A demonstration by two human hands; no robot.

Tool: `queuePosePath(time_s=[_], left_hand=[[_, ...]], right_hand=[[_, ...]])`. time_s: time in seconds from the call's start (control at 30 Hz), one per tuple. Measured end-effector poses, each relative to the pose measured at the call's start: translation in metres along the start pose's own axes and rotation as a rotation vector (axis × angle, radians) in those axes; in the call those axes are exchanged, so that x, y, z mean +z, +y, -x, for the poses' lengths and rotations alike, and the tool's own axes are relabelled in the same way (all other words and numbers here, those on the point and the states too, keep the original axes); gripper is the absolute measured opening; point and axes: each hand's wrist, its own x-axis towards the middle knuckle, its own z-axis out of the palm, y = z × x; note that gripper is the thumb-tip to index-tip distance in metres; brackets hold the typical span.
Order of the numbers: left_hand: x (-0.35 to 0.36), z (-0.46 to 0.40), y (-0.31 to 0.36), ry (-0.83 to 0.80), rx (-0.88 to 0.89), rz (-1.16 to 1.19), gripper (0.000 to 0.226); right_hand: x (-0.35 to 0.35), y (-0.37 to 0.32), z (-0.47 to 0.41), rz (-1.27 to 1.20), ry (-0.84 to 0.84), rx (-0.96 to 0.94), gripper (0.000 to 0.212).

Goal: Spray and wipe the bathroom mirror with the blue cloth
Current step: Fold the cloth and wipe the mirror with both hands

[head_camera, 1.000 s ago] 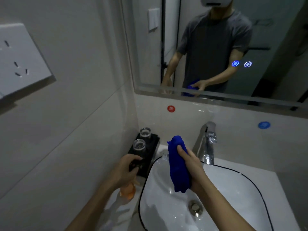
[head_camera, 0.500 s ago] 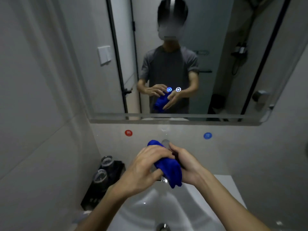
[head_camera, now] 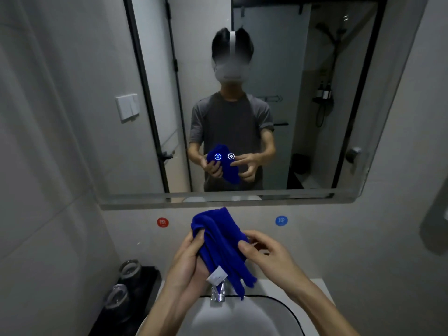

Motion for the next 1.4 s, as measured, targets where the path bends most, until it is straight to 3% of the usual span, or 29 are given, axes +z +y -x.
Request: queuePosePath(time_s=[0.13, 0.2, 0.5, 0.63, 0.73, 0.8, 0.87, 0.93, 1.03, 1.17, 1.23, 1.33, 1.4], left_hand=[[0.003, 0.006, -0.001, 0.008, -0.316, 0.19, 0.044], [0.007, 0.011, -0.002, 0.013, -0.394, 0.241, 0.037], [0.013, 0.006, -0.014, 0.253, -0.425, 0.347, 0.041], [0.015, -0.008, -0.022, 0.198, -0.495, 0.341, 0.051], [0.034, -0.012, -0.03, 0.137, -0.501, 0.233, 0.044], [0.039, -0.018, -0.035, 0.094, -0.445, -0.04, 0.072], [0.043, -0.02, -0.04, -0.077, -0.355, -0.573, 0.095], [0.053, -0.021, -0.046, -0.204, -0.237, -1.043, 0.088], [0.075, -0.028, -0.051, -0.244, 0.034, -1.474, 0.062], [0.112, -0.039, -0.034, -0.344, 0.31, -1.587, 0.038], [0.138, -0.045, -0.012, -0.433, 0.345, -1.529, 0.044], [0.187, -0.051, 0.024, -0.512, 0.357, -1.332, 0.037], [0.223, -0.061, 0.05, -0.496, 0.517, -1.295, 0.035]], right_hand=[[0.004, 0.005, -0.007, -0.041, 0.012, -0.057, 0.016], [0.005, 0.004, -0.01, -0.101, -0.006, -0.035, 0.017], [-0.02, 0.009, -0.018, -0.089, 0.227, 0.095, 0.012], [-0.047, 0.02, -0.013, 0.042, 0.271, 0.087, 0.015], [-0.074, 0.022, -0.006, -0.005, 0.176, 0.172, 0.017], [-0.091, 0.024, 0.001, -0.047, 0.002, 0.235, 0.032], [-0.105, 0.029, 0.005, 0.155, -0.086, 0.235, 0.052], [-0.114, 0.027, 0.008, 0.446, -0.085, 0.194, 0.057], [-0.129, 0.015, 0.014, 0.679, -0.023, 0.02, 0.035], [-0.169, -0.012, 0.013, 0.735, 0.014, -0.119, 0.012], [-0.194, -0.033, 0.004, 0.607, -0.02, -0.156, 0.007], [-0.228, -0.074, -0.012, 0.534, 0.062, -0.321, 0.011], [-0.25, -0.11, -0.023, 0.563, 0.169, -0.43, 0.018]])
